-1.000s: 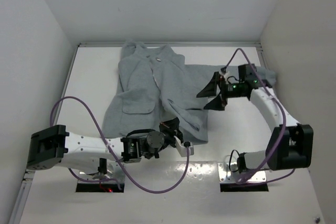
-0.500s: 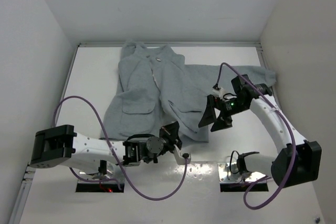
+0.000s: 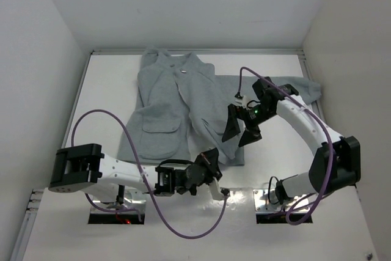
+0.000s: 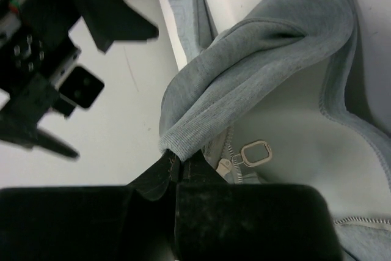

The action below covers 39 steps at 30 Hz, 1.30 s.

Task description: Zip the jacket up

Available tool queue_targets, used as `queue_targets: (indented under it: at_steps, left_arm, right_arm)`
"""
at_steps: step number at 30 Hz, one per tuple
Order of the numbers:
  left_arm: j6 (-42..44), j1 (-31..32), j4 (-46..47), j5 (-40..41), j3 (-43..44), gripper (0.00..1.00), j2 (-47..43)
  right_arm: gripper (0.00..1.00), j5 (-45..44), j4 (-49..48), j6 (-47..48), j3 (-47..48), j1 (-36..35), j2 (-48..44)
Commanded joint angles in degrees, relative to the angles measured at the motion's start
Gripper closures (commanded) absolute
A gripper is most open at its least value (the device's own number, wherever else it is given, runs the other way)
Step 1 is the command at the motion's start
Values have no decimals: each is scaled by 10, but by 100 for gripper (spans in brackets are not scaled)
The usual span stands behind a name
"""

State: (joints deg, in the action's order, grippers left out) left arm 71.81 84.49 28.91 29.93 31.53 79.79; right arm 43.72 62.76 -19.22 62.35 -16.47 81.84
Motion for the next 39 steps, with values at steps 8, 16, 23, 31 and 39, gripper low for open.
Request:
queue_targets:
  at_steps: [8, 16, 23, 31, 39]
  left_arm:
    - [9, 25, -107, 2, 85, 100, 31]
    - [19, 31, -125, -3, 109, 100, 36]
    - [25, 31, -156, -8, 109, 100, 36]
    - [59, 31, -174, -31, 86, 97, 13]
    - [114, 31, -150, -58, 40, 97, -19]
  right_arm:
    - [0, -55, -8, -21, 58, -58, 38]
    - [0, -80, -11, -35, 95, -96, 90]
    - [5, -89, -10, -33, 111, -114, 113]
    - [23, -97, -13, -20, 109, -131, 128]
    - [32, -101, -7, -10, 115, -143, 143]
